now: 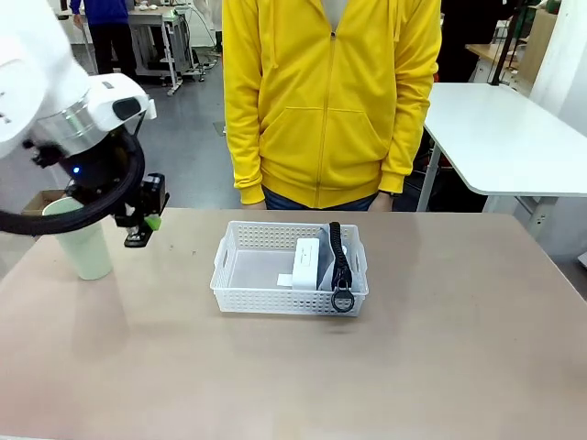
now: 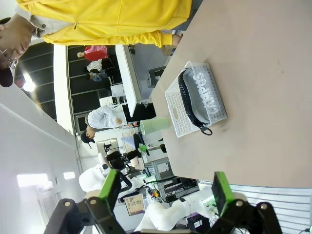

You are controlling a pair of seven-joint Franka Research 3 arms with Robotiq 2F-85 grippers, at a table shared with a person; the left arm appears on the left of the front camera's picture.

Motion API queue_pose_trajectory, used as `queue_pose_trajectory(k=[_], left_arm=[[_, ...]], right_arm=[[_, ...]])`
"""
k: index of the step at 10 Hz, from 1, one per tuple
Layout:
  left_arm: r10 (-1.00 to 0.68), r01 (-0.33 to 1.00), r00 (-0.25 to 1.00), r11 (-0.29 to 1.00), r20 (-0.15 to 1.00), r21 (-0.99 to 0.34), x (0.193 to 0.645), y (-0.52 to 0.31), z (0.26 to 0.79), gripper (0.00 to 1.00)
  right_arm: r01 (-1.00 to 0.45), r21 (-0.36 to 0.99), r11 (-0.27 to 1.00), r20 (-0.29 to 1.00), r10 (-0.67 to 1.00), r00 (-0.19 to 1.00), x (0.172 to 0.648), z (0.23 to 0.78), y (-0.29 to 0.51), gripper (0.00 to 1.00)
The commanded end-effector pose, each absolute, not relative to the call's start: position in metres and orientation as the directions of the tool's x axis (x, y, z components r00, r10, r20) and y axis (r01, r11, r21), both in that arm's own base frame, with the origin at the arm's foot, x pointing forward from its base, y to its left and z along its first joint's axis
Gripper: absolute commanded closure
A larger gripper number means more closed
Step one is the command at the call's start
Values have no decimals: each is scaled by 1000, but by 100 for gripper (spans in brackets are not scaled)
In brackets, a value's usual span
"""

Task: Efficiently arrange items inside the basket to fit them all.
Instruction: Pick up the Stapler and place it inside the Organizing basket.

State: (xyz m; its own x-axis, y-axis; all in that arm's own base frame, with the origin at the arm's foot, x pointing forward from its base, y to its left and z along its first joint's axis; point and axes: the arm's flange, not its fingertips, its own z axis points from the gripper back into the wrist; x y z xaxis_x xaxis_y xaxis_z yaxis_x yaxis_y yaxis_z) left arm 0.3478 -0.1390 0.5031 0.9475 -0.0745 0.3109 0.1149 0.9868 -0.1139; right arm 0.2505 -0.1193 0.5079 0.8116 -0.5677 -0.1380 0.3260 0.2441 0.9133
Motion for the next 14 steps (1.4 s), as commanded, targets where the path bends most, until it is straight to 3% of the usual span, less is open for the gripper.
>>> queue_pose_trajectory(k=[1,6,7,11,13,14], left_arm=[[-97,132,942,987,320,-91,357,-146,512,71],[-97,132,942,987,320,-91,357,-146,512,71],[-90,129,944,986,318,-104,355,-149,510,63],[-484,514,811,858,329,-4,433,-252,479,63],[-594,644,713,765,372,-12,450,-296,451,63],[-607,648,700,761,376,21,453,-308,439,63]], right_arm=[[317,921,226,-139,-568,811,252,513,-118,0],[317,921,226,-139,-568,811,252,513,-118,0],[317,921,226,-139,-568,811,252,513,-118,0],[317,921,226,-139,-568,811,252,513,-118,0],[317,921,226,-139,-568,811,252,513,-118,0],[317,921,226,-139,-568,811,252,513,-118,0]])
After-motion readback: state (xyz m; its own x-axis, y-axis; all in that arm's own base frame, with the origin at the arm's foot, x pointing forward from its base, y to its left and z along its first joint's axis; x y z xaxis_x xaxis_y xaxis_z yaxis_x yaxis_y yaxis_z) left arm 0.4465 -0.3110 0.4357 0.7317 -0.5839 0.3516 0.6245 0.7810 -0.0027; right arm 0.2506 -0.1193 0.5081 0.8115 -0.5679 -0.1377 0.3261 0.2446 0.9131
